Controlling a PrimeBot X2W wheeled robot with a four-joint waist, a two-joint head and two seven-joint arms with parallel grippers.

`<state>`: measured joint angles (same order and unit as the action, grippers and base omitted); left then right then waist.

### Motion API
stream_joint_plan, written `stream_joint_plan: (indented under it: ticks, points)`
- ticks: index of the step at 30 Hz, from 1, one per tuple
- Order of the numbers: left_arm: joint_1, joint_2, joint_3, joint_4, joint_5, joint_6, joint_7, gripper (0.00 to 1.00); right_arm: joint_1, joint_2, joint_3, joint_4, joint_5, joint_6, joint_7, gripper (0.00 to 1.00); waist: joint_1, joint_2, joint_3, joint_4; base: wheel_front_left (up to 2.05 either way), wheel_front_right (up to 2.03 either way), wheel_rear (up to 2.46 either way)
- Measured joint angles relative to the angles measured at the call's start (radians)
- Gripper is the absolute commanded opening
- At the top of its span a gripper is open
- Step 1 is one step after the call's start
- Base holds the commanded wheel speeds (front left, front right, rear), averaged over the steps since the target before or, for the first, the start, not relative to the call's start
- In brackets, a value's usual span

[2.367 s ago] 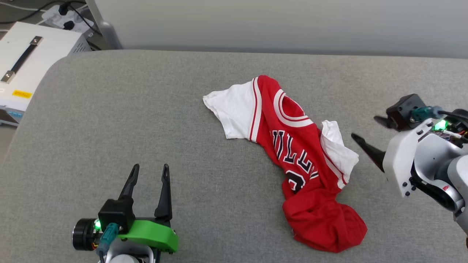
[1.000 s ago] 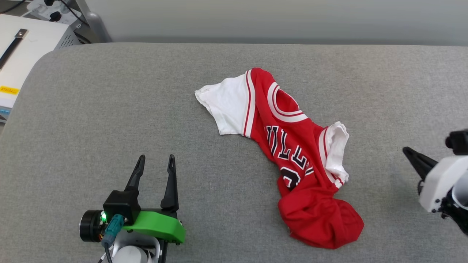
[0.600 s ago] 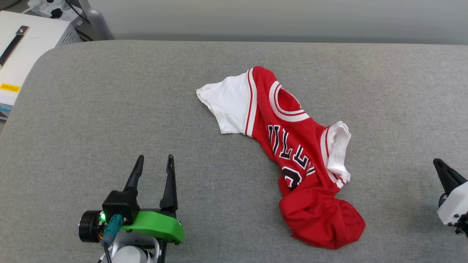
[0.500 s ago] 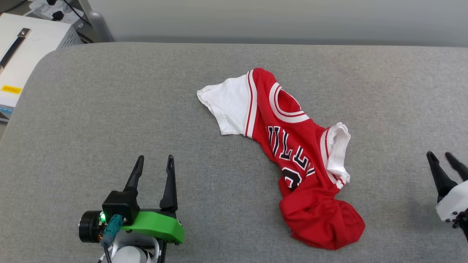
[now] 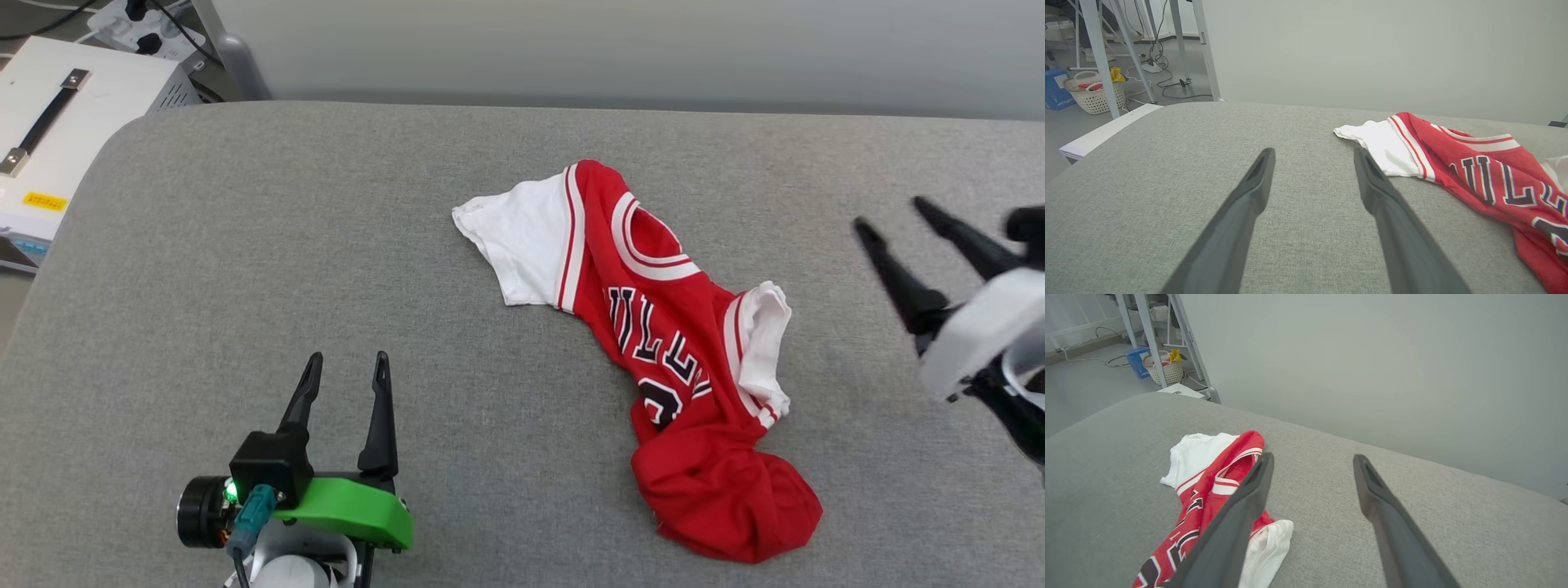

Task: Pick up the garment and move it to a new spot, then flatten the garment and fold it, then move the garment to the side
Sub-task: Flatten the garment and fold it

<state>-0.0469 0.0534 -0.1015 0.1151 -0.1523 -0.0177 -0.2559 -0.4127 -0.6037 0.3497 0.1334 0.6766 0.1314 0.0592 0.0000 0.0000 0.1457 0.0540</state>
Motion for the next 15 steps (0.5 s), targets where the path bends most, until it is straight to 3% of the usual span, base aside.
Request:
stream_joint_plan:
  ticks: [8, 11, 15]
  points:
    - [-0.001, 0.0, -0.009, 0.0, -0.001, 0.0, 0.0, 1.0, -0.117, -0.078, 0.247, -0.056, 0.168, 0.0, 0.505, 1.0, 0.0, 0.0, 0.017, 0.017, 0.0, 0.0, 0.0]
    - [-0.002, 0.0, -0.016, -0.002, -0.005, 0.0, 0.0, 1.0, -0.139, -0.087, 0.297, -0.032, 0.197, 0.0, 0.613, 1.0, 0.0, 0.0, 0.028, 0.026, 0.0, 0.0, 0.0]
    - [-0.009, 0.0, -0.026, -0.003, -0.008, 0.0, 0.0, 1.0, -0.162, -0.077, 0.336, 0.043, 0.199, 0.0, 0.655, 1.0, 0.0, 0.0, 0.049, 0.038, 0.0, 0.0, 0.0]
